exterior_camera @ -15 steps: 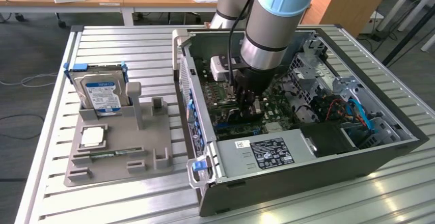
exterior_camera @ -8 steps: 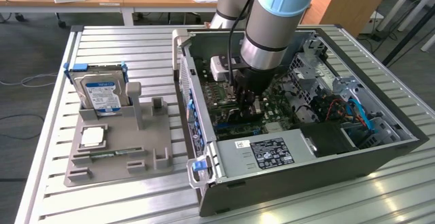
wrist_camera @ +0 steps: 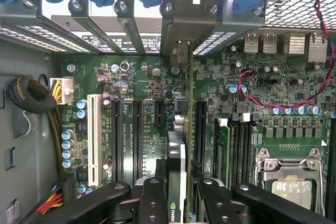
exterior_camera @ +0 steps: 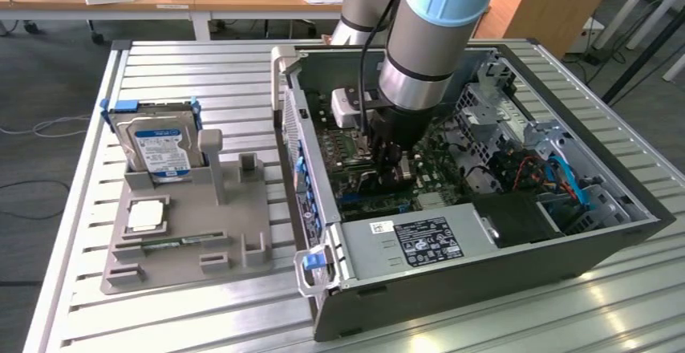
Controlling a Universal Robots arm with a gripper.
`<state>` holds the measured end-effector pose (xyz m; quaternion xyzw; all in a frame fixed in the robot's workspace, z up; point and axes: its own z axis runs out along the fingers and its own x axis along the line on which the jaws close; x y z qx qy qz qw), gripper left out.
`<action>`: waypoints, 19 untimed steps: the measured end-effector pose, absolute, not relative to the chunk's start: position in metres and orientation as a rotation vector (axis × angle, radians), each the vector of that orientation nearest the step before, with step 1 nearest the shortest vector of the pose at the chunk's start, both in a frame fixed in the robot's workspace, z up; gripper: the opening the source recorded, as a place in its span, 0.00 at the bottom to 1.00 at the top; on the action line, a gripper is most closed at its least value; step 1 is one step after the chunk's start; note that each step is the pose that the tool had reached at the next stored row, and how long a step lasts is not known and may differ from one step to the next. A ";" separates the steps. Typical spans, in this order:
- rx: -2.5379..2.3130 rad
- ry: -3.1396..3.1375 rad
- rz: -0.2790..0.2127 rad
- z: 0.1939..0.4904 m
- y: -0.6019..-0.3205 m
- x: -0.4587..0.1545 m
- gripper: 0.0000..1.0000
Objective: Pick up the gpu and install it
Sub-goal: 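Insert the gpu into the slot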
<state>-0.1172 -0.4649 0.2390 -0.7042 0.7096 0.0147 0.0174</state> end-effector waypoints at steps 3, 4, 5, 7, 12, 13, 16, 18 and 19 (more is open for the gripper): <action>-2.188 2.205 0.046 0.239 -0.465 -0.117 0.27; -2.188 2.205 0.046 0.239 -0.465 -0.117 0.27; -2.188 2.205 0.046 0.239 -0.465 -0.117 0.27; -2.188 2.205 0.046 0.239 -0.465 -0.117 0.27; -2.188 2.205 0.046 0.239 -0.465 -0.117 0.27; -2.188 2.205 0.046 0.239 -0.465 -0.117 0.27; -2.187 2.204 0.046 0.238 -0.465 -0.117 0.34; -2.188 2.205 0.046 0.239 -0.465 -0.117 0.40; -2.188 2.205 0.046 0.239 -0.465 -0.117 0.40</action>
